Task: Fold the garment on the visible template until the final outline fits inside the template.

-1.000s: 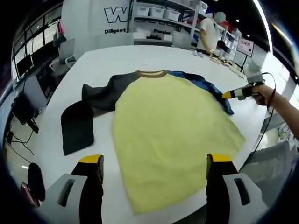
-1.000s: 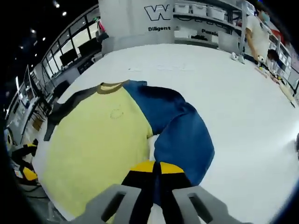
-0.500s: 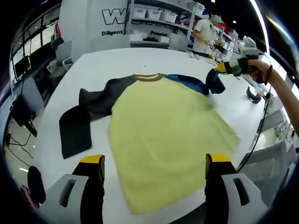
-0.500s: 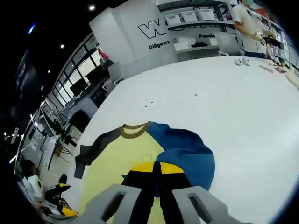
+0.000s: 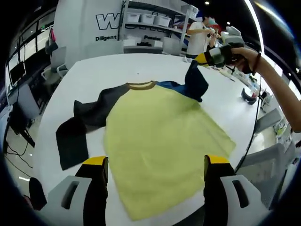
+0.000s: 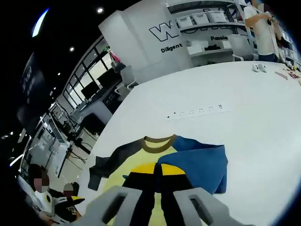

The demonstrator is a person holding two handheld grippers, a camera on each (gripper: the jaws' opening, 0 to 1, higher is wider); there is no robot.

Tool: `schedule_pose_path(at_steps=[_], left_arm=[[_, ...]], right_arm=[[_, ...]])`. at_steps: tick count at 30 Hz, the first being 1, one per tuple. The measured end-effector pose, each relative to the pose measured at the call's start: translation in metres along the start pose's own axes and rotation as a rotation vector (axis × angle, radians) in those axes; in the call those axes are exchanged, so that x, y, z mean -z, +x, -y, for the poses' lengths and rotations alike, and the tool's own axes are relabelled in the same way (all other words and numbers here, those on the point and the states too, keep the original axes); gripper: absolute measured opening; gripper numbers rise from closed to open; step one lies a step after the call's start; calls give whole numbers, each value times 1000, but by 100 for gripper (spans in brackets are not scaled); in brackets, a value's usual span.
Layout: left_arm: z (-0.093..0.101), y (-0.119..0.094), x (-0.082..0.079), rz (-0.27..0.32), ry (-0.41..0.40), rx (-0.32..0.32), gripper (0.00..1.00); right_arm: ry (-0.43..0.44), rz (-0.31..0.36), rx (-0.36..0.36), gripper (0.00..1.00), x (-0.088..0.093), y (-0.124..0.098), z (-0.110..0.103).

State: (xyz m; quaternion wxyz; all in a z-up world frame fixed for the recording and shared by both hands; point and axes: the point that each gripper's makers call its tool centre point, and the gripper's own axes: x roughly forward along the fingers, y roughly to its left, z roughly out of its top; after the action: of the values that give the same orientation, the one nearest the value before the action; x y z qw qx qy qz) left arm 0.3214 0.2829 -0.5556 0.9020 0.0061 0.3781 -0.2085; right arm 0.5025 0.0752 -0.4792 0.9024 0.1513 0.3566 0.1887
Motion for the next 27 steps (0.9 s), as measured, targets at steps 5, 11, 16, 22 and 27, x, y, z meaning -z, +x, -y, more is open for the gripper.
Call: schedule_pose_path(at_steps=[5,11,16,22,27], left_arm=[[-3,-3,1,-3,2,-1,85],[-8,-5,1,-9,-1,-7,85],[-9,-6,3,-18,-2,-6,85],[-6,-9,-4,14,-54,23,88],[-12,-11,-8,21,-13,1,88]], right_arm=[[-29,-36,-15,0,3,17,-17],[-60,-75,-32,0,11,37,-35],[-58,-97,-51,0,16,52,-50],[-56,-142,-84,0,27,73,-73],[-108,-185,-65,0,42,91,-84]])
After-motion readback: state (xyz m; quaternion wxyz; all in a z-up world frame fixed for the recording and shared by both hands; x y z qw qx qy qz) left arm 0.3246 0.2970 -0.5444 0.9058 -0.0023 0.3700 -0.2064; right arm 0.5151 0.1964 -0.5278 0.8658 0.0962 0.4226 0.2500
